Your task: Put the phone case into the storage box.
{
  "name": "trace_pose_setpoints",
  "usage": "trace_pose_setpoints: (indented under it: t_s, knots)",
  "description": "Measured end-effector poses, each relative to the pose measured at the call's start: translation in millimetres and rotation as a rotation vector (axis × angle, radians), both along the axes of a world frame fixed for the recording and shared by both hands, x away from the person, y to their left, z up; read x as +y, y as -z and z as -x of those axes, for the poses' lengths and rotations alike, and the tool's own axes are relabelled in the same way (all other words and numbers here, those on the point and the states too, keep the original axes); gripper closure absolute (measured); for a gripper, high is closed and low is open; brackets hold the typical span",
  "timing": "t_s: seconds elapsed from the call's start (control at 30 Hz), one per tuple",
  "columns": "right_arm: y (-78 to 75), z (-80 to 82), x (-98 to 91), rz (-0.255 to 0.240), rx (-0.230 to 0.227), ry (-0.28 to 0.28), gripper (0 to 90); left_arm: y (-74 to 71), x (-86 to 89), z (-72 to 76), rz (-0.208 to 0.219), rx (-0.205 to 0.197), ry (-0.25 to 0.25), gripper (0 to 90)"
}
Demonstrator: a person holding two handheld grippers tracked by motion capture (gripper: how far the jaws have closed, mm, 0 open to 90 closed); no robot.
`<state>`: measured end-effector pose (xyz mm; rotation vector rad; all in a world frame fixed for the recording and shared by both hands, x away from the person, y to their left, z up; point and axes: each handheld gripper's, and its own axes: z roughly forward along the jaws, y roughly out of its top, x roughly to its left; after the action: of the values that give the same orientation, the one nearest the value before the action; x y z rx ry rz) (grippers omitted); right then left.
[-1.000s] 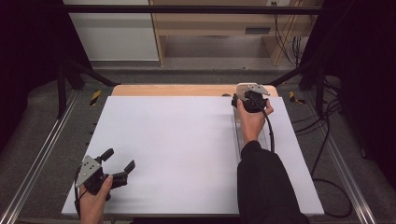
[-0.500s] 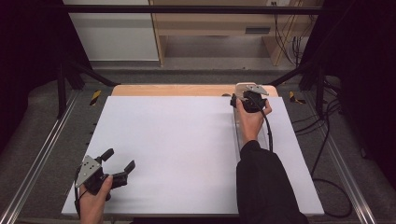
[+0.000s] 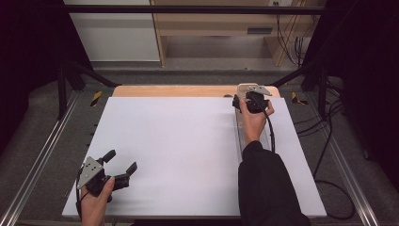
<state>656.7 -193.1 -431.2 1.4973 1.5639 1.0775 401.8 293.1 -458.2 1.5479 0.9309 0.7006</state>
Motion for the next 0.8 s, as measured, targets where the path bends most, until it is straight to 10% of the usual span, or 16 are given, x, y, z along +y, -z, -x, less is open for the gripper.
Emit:
trace_pose_setpoints:
  t_s: [0.8]
  knots:
    - [1.8, -1.0, 1.8, -0.023, 0.015, 0.02, 5.1, -1.4, 0.6, 1.2, -0.001, -0.01, -0.008, 4.0]
